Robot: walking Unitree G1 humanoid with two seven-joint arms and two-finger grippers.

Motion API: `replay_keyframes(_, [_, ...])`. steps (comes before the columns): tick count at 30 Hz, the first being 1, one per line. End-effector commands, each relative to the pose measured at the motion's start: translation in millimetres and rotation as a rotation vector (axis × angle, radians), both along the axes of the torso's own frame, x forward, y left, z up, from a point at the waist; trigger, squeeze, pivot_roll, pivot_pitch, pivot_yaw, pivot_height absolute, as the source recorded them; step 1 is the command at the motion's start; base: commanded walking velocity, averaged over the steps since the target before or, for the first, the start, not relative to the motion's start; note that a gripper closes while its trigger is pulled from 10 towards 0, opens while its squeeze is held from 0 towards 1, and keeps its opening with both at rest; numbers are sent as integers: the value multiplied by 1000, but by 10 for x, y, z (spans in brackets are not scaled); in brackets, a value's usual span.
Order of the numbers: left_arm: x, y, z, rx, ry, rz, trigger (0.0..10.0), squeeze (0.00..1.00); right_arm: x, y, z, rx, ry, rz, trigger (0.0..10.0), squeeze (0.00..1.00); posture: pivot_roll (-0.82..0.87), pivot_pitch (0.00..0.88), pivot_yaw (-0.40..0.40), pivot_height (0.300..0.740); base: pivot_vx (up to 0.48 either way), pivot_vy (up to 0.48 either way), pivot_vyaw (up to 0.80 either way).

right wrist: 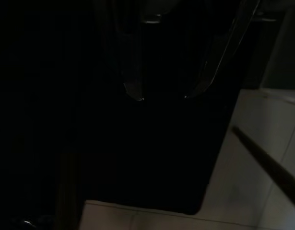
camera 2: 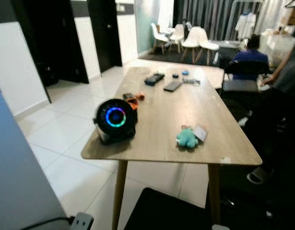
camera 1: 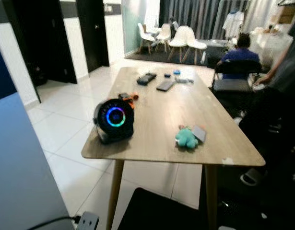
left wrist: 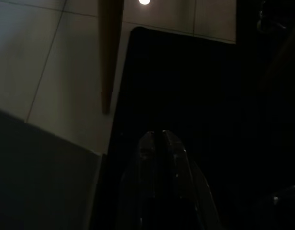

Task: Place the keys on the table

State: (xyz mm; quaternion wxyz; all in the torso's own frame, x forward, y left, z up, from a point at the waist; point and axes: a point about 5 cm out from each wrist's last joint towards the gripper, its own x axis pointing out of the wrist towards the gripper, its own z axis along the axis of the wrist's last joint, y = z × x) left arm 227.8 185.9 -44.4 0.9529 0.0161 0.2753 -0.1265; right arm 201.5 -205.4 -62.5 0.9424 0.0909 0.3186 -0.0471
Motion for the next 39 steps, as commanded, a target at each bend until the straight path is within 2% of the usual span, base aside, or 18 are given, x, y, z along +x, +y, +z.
replay_keyframes(1, [-47, 35, -28, 8, 15, 8, 10000, 0, -49, 1, -28, -11, 18, 18, 10000, 0, 31, 32, 8, 740, 0, 0, 800])
replay_keyframes(20, [-33, -32, -25, -2, 9, -8, 10000, 0, -60, 11, -35, -9, 18, 24, 10000, 0, 30, 31, 13, 740, 0, 0, 780])
replay_keyframes(30, [-44, -23, -32, -12, 16, -4, 10000, 0, -94, 29, -62, 5, 41, 42, 10000, 0, 30, 22, 10, 740, 0, 0, 0])
replay_keyframes(39, [-68, 83, -36, -23, 28, 28, 10000, 0, -110, 7, -72, 2, 53, 31, 10000, 0, 28, 14, 9, 740, -118, 0, 0])
